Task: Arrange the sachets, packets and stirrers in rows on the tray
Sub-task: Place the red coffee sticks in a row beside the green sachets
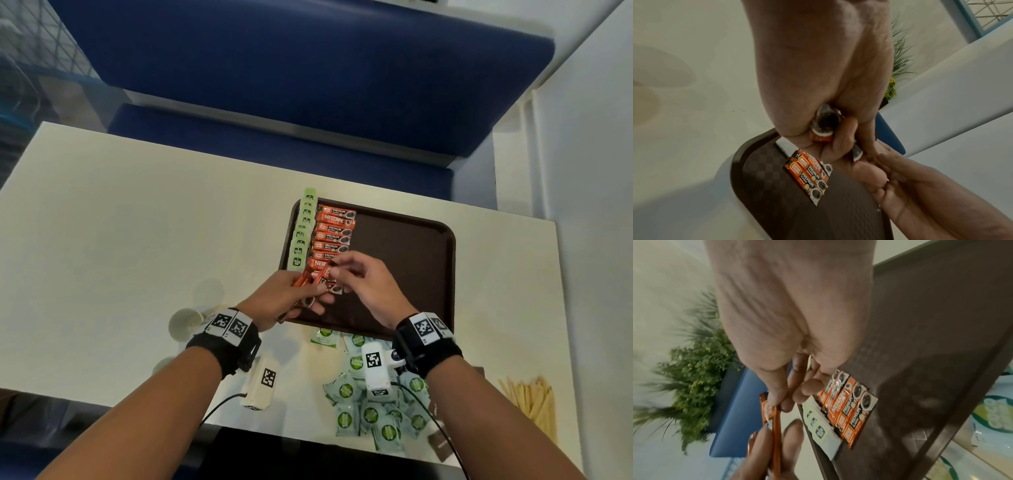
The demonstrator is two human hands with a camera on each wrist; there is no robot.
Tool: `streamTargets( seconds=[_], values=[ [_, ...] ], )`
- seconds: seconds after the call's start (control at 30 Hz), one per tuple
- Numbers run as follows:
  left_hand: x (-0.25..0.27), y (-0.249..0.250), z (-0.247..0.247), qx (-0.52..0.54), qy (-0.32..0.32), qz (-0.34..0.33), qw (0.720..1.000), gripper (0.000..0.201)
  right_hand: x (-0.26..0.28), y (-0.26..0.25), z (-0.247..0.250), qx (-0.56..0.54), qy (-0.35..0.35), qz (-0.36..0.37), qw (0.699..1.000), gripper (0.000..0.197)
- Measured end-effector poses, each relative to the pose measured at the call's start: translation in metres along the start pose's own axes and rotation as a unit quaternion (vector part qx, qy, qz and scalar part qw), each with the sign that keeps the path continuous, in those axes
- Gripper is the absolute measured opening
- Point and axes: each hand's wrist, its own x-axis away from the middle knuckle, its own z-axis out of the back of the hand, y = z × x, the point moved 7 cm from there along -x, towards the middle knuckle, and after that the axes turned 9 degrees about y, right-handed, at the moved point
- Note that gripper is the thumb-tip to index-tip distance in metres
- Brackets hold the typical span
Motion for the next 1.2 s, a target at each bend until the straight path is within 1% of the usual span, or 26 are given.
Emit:
streamTargets(
  seconds=[0.07, 0.13, 0.2, 0.23, 0.27, 0.3, 0.37, 0.43, 0.53, 0.57, 0.6, 0.63, 0.67, 0.7, 0.73, 0.77, 0.8, 0.83, 0.93, 0.97, 1.03, 1.07, 1.13, 1.2],
  values=[
    [-0.002, -0.001, 0.007, 0.008, 0.031, -0.001, 0.999, 0.032, 0.000, 0.005, 0.007, -0.021, 0.017, -0.027, 0.999, 0.018],
    [-0.004, -0.003, 0.016, 0.037, 0.081, -0.001, 0.996, 0.033, 0.002, 0.016, 0.011, -0.038, 0.027, -0.075, 0.996, 0.019],
    [-0.006, -0.005, 0.024, 0.045, 0.127, -0.011, 0.991, 0.033, 0.006, 0.024, 0.009, -0.014, 0.026, -0.099, 0.995, 0.017],
    [-0.006, -0.007, 0.025, 0.033, 0.143, -0.017, 0.989, 0.033, 0.008, 0.025, 0.008, 0.032, 0.029, -0.080, 0.996, 0.014],
    [-0.006, -0.008, 0.026, 0.014, 0.154, -0.021, 0.988, 0.031, 0.010, 0.023, 0.008, 0.089, 0.035, -0.043, 0.994, 0.014],
    [-0.006, -0.010, 0.027, -0.004, 0.161, -0.024, 0.987, 0.030, 0.013, 0.019, 0.005, 0.137, 0.034, 0.002, 0.990, 0.017],
    [-0.006, -0.015, 0.026, -0.020, 0.164, -0.020, 0.986, 0.028, 0.020, 0.011, -0.005, 0.186, 0.014, 0.072, 0.980, 0.029],
    [-0.004, -0.019, 0.025, -0.018, 0.162, -0.016, 0.987, 0.029, 0.025, 0.011, -0.012, 0.218, 0.002, 0.106, 0.970, 0.034],
    [-0.002, -0.020, 0.023, -0.016, 0.158, -0.019, 0.987, 0.028, 0.026, 0.016, -0.015, 0.275, -0.002, 0.133, 0.952, 0.030],
    [-0.003, -0.021, 0.023, -0.013, 0.156, -0.018, 0.988, 0.027, 0.026, 0.018, -0.014, 0.277, -0.002, 0.132, 0.952, 0.029],
    [-0.003, -0.022, 0.024, -0.012, 0.150, -0.015, 0.988, 0.027, 0.026, 0.019, -0.011, 0.263, 0.004, 0.124, 0.957, 0.029],
    [-0.005, -0.025, 0.024, -0.017, 0.142, -0.011, 0.990, 0.028, 0.026, 0.021, -0.008, 0.226, 0.018, 0.105, 0.968, 0.031],
    [-0.005, -0.028, 0.024, -0.026, 0.134, -0.007, 0.991, 0.028, 0.027, 0.024, -0.003, 0.161, 0.038, 0.068, 0.984, 0.034],
    [-0.006, -0.031, 0.023, -0.034, 0.129, -0.003, 0.991, 0.030, 0.027, 0.028, 0.000, 0.070, 0.059, 0.018, 0.996, 0.036],
    [-0.006, -0.035, 0.022, -0.035, 0.131, 0.001, 0.991, 0.032, 0.028, 0.033, -0.001, -0.030, 0.071, -0.036, 0.996, 0.037],
    [-0.007, -0.040, 0.022, -0.027, 0.133, 0.007, 0.991, 0.033, 0.029, 0.039, -0.005, -0.115, 0.069, -0.086, 0.987, 0.036],
    [-0.007, -0.044, 0.020, -0.017, 0.132, 0.014, 0.991, 0.034, 0.029, 0.044, -0.010, -0.164, 0.065, -0.118, 0.977, 0.035],
    [-0.007, -0.049, 0.018, -0.012, 0.123, 0.022, 0.992, 0.034, 0.027, 0.049, -0.013, -0.176, 0.064, -0.131, 0.974, 0.032],
    [-0.006, -0.053, 0.007, -0.037, 0.054, 0.038, 0.997, 0.042, 0.022, 0.051, -0.015, -0.134, 0.071, -0.112, 0.982, 0.018],
    [-0.006, -0.050, 0.006, -0.045, 0.049, 0.035, 0.997, 0.046, 0.020, 0.048, -0.016, -0.101, 0.067, -0.092, 0.988, 0.013],
    [-0.007, -0.037, 0.010, -0.043, 0.085, 0.012, 0.995, 0.045, 0.016, 0.037, -0.017, 0.016, 0.053, -0.021, 0.998, 0.008],
    [-0.009, -0.031, 0.013, -0.037, 0.108, -0.003, 0.993, 0.043, 0.015, 0.031, -0.020, 0.069, 0.040, 0.012, 0.997, 0.009],
    [-0.012, -0.022, 0.017, -0.030, 0.138, -0.027, 0.990, 0.034, 0.015, 0.024, -0.023, 0.108, 0.025, 0.042, 0.993, 0.010],
    [-0.014, -0.018, 0.020, -0.029, 0.170, -0.045, 0.984, 0.029, 0.016, 0.020, -0.021, 0.109, 0.037, 0.047, 0.992, 0.007]
  ],
)
